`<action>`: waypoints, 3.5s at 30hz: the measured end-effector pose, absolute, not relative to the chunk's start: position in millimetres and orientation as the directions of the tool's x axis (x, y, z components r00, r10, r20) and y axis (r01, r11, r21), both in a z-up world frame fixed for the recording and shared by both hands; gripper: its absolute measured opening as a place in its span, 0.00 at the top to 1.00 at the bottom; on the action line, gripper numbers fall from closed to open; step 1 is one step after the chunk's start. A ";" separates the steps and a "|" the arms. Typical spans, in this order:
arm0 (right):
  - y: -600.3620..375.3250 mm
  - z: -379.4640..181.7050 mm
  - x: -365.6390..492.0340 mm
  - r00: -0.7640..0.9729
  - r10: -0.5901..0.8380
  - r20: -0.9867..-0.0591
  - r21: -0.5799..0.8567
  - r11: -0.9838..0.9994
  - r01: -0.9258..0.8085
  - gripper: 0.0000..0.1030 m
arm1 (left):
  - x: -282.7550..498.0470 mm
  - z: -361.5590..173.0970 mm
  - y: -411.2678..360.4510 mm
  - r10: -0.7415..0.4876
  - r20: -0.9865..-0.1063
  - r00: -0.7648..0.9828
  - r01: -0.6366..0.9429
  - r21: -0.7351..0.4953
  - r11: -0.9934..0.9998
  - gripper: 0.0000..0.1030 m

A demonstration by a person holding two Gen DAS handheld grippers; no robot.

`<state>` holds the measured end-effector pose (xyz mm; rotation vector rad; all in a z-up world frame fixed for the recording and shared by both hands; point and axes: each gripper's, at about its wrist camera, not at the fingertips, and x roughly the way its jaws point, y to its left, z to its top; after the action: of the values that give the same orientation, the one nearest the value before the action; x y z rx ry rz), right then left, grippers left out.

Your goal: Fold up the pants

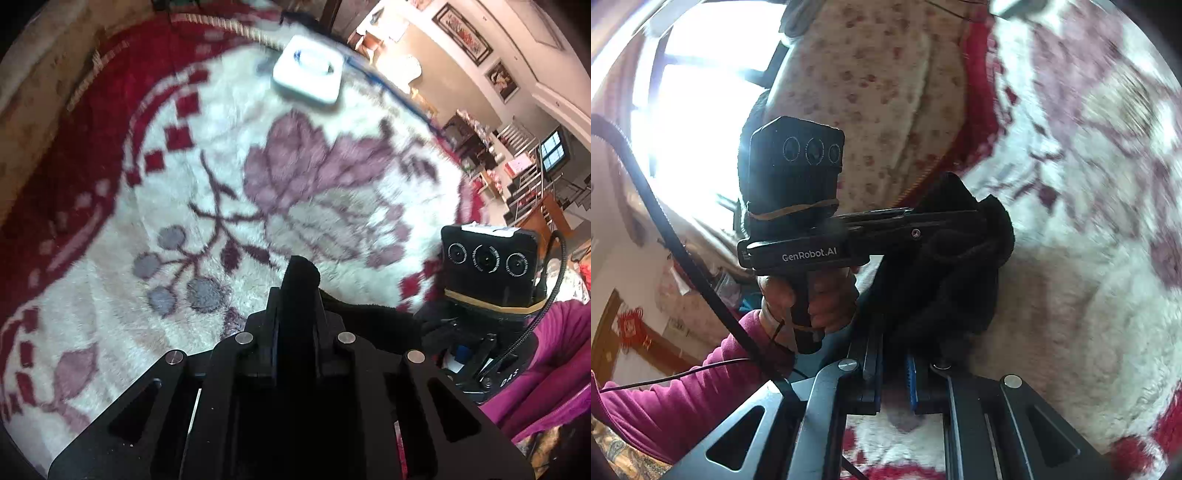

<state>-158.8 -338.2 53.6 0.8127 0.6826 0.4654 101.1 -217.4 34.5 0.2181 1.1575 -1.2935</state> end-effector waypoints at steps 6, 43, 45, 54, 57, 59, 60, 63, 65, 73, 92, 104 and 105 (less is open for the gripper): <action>-314.3 87.7 -150.2 0.674 0.663 -0.325 0.758 0.609 -0.233 0.91 | 97.2 78.2 -168.8 -0.695 -0.716 -0.065 0.810 -0.445 0.383 0.88; -46.2 62.0 -62.0 0.188 0.832 -0.522 0.659 0.534 -0.530 0.55 | 7.7 66.1 180.3 -0.586 -0.673 0.451 0.268 -0.524 0.808 0.88; -60.6 70.1 -62.2 0.222 0.832 -0.509 0.666 0.544 -0.511 0.55 | -1.5 71.6 174.3 -0.593 -0.668 0.449 0.280 -0.525 0.804 0.88; -134.9 87.1 -56.4 0.448 0.652 -0.612 0.537 0.758 -0.370 0.55 | -14.7 64.0 125.0 -0.596 -0.680 0.427 0.284 -0.525 0.802 0.88; -141.7 74.8 -52.9 0.470 0.587 -0.659 0.490 0.809 -0.324 0.55 | -9.5 45.9 113.8 -0.546 -0.720 0.427 0.215 -0.506 0.835 0.88; -140.1 68.6 -51.8 0.493 0.495 -0.716 0.394 0.869 -0.299 0.54 | -6.0 32.7 111.8 -0.486 -0.757 0.437 0.164 -0.464 0.871 0.88; -136.7 66.2 -51.5 0.504 0.456 -0.734 0.343 0.889 -0.304 0.54 | -4.1 25.8 112.8 -0.460 -0.772 0.439 0.142 -0.446 0.884 0.88; -127.6 60.0 -52.4 0.523 0.376 -0.765 0.220 0.916 -0.337 0.54 | -1.2 16.0 124.3 -0.501 -0.742 0.446 0.102 -0.513 0.852 0.88; -128.9 63.4 -51.8 0.518 0.376 -0.768 0.222 0.916 -0.335 0.54 | -1.9 16.7 130.1 -0.521 -0.726 0.450 0.084 -0.546 0.833 0.88; -107.4 101.3 -45.4 0.478 0.500 -0.723 0.320 0.854 -0.410 0.54 | -33.8 47.9 158.2 -0.398 -0.737 0.546 0.016 -0.466 0.885 0.88; 133.8 76.5 37.4 0.077 0.702 -0.708 0.456 0.538 -0.709 0.48 | -138.8 40.9 312.3 0.028 -0.812 0.583 -0.567 -0.382 0.730 0.88; 241.7 49.2 79.3 -0.004 0.606 -0.795 0.338 0.438 -0.833 0.44 | -132.7 25.7 334.4 -0.006 -0.780 0.626 -0.602 -0.488 0.632 0.55; 247.7 46.5 81.1 -0.013 0.598 -0.802 0.333 0.427 -0.841 0.44 | -131.7 24.1 335.5 -0.010 -0.779 0.627 -0.601 -0.492 0.630 0.55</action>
<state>81.1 247.7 46.5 -0.2797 1.0855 1.1633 -131.7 335.5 24.1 -0.8324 0.8368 0.3877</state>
